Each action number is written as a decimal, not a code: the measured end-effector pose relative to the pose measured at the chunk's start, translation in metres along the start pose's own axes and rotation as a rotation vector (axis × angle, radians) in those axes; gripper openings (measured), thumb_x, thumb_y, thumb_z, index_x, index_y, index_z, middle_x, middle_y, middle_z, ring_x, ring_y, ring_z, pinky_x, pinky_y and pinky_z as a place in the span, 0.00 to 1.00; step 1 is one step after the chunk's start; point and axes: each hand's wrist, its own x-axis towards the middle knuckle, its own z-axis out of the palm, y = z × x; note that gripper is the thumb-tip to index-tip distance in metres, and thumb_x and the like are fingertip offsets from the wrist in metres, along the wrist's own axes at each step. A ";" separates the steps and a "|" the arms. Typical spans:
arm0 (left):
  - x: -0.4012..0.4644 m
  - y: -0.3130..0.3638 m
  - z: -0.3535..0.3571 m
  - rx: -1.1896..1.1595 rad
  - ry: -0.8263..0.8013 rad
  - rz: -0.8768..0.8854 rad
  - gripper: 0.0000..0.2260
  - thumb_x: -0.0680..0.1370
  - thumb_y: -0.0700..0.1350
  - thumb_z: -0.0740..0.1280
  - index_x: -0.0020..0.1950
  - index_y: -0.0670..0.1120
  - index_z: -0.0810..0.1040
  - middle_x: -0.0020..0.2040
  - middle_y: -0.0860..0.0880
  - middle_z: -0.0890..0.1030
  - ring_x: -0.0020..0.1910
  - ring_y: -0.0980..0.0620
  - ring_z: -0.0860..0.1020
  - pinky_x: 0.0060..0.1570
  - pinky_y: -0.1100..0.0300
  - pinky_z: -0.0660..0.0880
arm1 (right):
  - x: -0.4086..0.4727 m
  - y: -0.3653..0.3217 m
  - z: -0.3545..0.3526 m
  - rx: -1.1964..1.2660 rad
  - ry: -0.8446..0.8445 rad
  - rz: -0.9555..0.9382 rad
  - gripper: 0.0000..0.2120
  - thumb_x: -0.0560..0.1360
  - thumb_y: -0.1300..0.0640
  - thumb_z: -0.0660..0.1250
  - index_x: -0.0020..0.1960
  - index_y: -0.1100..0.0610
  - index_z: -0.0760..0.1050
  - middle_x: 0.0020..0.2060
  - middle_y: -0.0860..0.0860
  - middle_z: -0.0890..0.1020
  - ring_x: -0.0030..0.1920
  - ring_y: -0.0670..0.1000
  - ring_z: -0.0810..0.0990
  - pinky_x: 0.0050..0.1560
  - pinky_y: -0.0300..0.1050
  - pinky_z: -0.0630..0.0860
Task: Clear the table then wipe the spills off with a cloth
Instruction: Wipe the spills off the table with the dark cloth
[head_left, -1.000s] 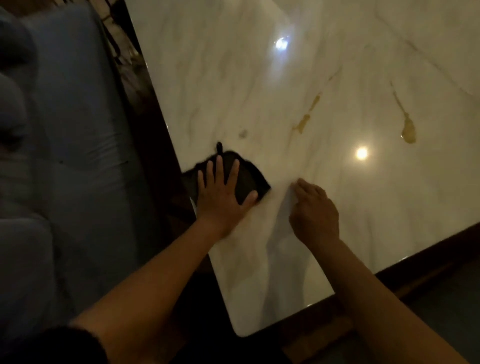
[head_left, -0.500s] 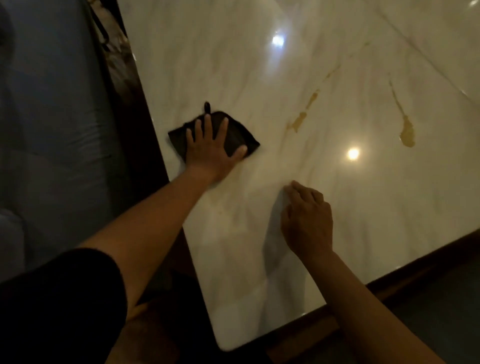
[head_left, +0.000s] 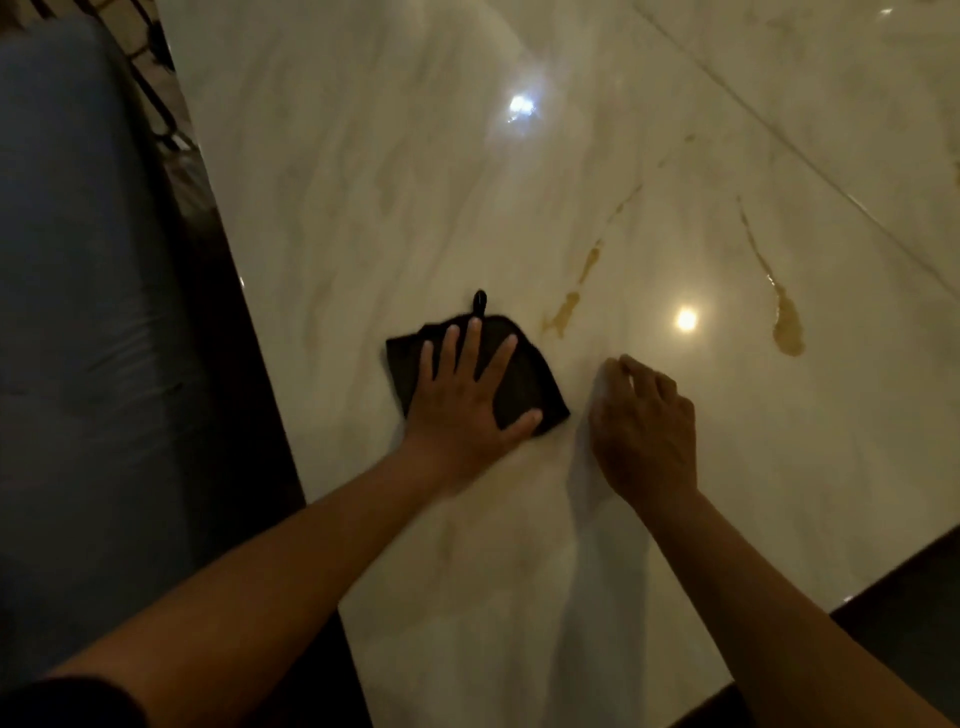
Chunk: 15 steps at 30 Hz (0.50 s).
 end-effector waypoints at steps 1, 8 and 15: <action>0.026 -0.004 -0.005 -0.005 -0.006 -0.017 0.42 0.74 0.76 0.45 0.83 0.57 0.44 0.84 0.44 0.42 0.82 0.40 0.42 0.78 0.39 0.39 | -0.001 0.001 0.002 0.007 0.002 0.004 0.24 0.81 0.50 0.55 0.76 0.55 0.63 0.74 0.53 0.68 0.70 0.57 0.67 0.65 0.55 0.69; 0.102 0.017 -0.013 -0.003 -0.046 -0.043 0.42 0.75 0.75 0.44 0.83 0.54 0.40 0.83 0.41 0.39 0.81 0.37 0.39 0.77 0.37 0.37 | 0.033 0.022 -0.006 0.130 0.150 -0.022 0.19 0.81 0.53 0.56 0.70 0.56 0.71 0.66 0.53 0.75 0.65 0.56 0.72 0.60 0.55 0.71; 0.045 0.065 -0.001 -0.018 -0.020 0.067 0.41 0.76 0.75 0.43 0.83 0.56 0.40 0.83 0.44 0.38 0.81 0.40 0.37 0.78 0.38 0.38 | 0.144 0.057 -0.019 0.046 0.118 -0.067 0.21 0.82 0.53 0.55 0.74 0.56 0.67 0.72 0.53 0.70 0.70 0.57 0.68 0.64 0.56 0.69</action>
